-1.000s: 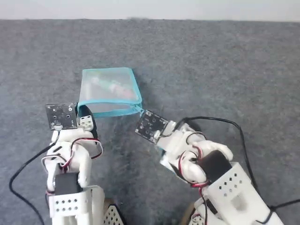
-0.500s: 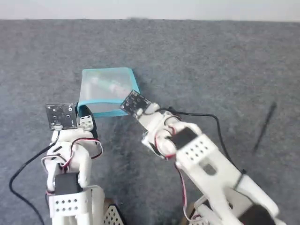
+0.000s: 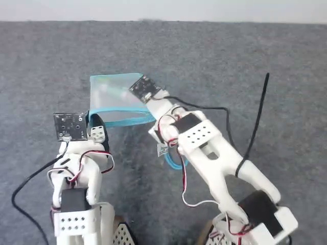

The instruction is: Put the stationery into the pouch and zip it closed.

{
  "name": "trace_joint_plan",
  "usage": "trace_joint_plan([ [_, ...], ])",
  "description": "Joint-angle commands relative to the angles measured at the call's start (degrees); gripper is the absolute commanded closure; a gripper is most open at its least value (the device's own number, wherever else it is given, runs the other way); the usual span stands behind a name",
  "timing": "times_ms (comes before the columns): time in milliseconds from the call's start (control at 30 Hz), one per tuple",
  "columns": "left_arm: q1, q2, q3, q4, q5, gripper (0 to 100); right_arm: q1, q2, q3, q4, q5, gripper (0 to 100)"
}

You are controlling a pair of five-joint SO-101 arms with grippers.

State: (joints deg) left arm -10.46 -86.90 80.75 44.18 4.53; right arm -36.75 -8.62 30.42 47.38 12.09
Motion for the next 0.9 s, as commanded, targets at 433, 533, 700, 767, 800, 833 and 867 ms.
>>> trace_joint_plan([
  [433,3.6,-0.53,-0.04,0.09,0.44,99,-11.03,-34.51,-3.08,16.13,1.67,99.4],
  [533,5.89,-0.53,0.57,0.18,-1.05,99,-16.48,-37.05,-3.6,17.36,3.96,99.4],
  [700,6.51,-0.53,0.84,0.18,-1.49,99,-22.73,-35.47,-3.69,17.1,7.21,99.4],
  [767,7.03,-0.44,1.01,0.18,-1.58,99,-26.15,-34.86,-5.01,17.71,8.44,99.4],
  [800,7.65,-0.44,1.27,0.18,-2.11,99,-27.3,-34.77,-5.8,17.98,8.7,99.4],
  [833,8.35,-0.44,1.54,0.18,-2.55,99,-27.82,-34.77,-6.33,18.07,9.14,99.4],
  [867,8.97,-0.44,1.71,0.18,-2.73,99,-28.0,-34.77,-6.95,18.24,9.49,99.4],
])
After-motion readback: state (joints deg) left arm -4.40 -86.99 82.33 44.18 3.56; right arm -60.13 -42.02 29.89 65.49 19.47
